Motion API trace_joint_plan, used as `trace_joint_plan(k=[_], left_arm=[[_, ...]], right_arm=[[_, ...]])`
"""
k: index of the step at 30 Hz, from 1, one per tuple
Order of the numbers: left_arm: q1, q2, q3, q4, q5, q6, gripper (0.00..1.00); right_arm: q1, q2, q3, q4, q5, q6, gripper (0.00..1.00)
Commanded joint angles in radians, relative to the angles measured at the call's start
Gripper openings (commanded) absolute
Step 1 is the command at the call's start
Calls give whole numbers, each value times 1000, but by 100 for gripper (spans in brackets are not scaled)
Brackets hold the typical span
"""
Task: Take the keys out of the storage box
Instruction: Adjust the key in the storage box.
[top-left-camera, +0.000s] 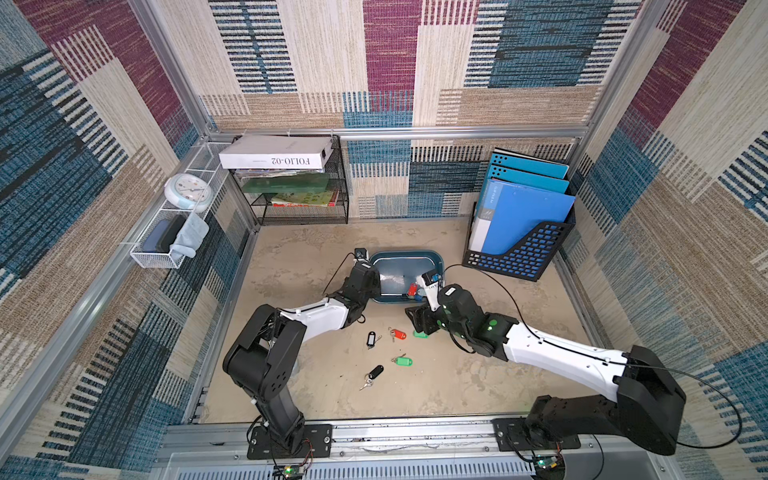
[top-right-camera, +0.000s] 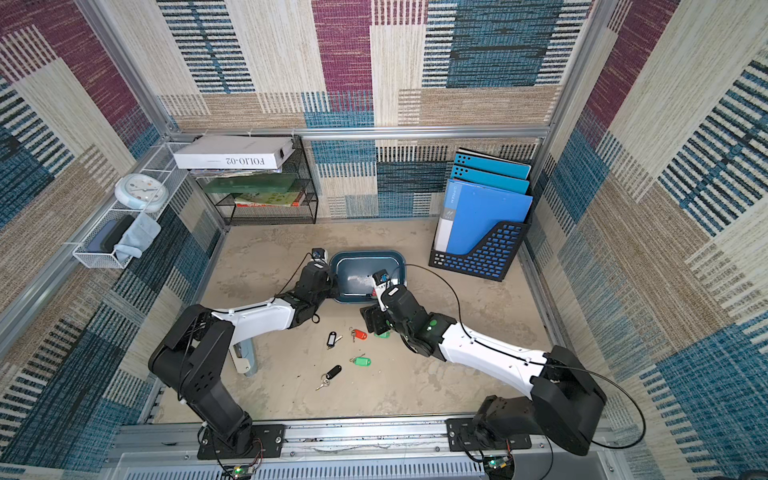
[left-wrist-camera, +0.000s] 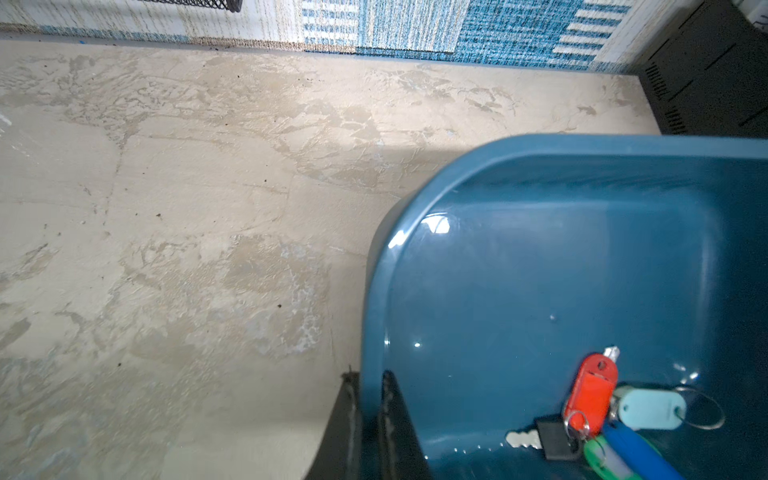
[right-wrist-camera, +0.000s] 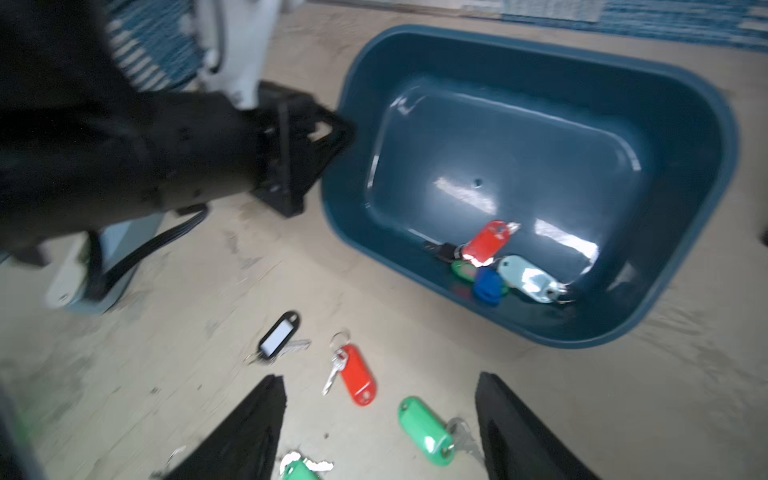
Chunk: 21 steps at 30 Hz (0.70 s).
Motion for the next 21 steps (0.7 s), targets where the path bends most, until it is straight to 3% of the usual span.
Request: trace_joint_plan(k=[1,6,13,21], left_arm=[[-7,-14,-6,57,0,29,0],[-13,-25,-20,76,-1,38,0],[-17,-36,-35,89,-22,51,0],[-17,-28,-30,87,-23,51,0]], right_arm=[[-23,119,98,-75,208,119,74],[-98,320,254,-124,167,185,71],[-123,539,434,-229,50,159,70],[-123,608,461,-315,92,193,75]])
